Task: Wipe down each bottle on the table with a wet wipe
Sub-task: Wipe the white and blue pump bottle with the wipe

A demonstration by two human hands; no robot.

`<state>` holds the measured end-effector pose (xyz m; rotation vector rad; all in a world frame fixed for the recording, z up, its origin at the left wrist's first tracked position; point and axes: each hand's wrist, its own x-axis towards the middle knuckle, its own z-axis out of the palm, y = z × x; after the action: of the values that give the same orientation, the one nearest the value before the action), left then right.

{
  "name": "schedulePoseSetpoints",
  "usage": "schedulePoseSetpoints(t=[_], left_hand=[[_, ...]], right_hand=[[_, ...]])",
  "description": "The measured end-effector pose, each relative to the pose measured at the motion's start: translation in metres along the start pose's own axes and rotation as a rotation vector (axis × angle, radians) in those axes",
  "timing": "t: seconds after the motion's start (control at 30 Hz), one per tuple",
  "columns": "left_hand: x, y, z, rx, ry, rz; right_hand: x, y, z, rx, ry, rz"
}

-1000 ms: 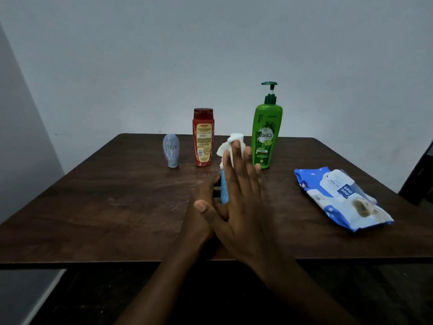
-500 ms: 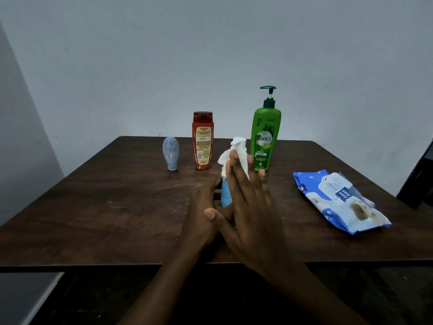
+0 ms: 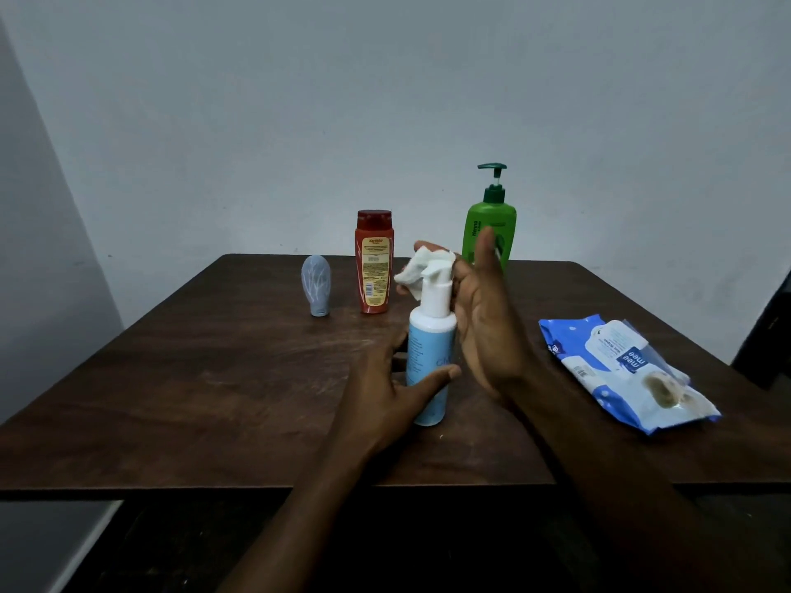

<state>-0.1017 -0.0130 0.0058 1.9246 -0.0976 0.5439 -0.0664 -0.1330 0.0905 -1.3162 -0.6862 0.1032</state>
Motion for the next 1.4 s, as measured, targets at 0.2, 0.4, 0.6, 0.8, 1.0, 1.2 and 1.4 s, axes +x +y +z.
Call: schedulePoseSetpoints(t=[0.2, 0.4, 0.6, 0.8, 1.0, 1.2, 1.4], left_hand=[[-0.001, 0.003, -0.002, 0.029, 0.011, 0.003], [-0.003, 0.009, -0.004, -0.002, -0.008, -0.002], [0.000, 0.004, -0.002, 0.020, -0.001, 0.006], [0.000, 0.004, -0.002, 0.009, 0.008, -0.009], [-0.002, 0.003, -0.002, -0.004, 0.001, -0.003], [-0.005, 0.006, -0.001, -0.002, 0.000, 0.011], [-0.002, 0.004, -0.002, -0.001, 0.008, -0.012]], right_hand=[[0.014, -0.024, 0.000, -0.192, -0.050, -0.187], [-0.010, -0.008, -0.009, -0.868, 0.080, -0.702], [-0.008, 0.004, -0.023, -0.959, 0.220, -0.771], [-0.006, -0.006, -0.016, -0.693, 0.277, -0.496], [-0.008, -0.021, -0.010, -0.916, 0.121, -0.621], [-0.015, -0.014, -0.018, -1.085, 0.118, -0.900], [-0.035, -0.014, -0.024, -0.756, 0.333, -0.777]])
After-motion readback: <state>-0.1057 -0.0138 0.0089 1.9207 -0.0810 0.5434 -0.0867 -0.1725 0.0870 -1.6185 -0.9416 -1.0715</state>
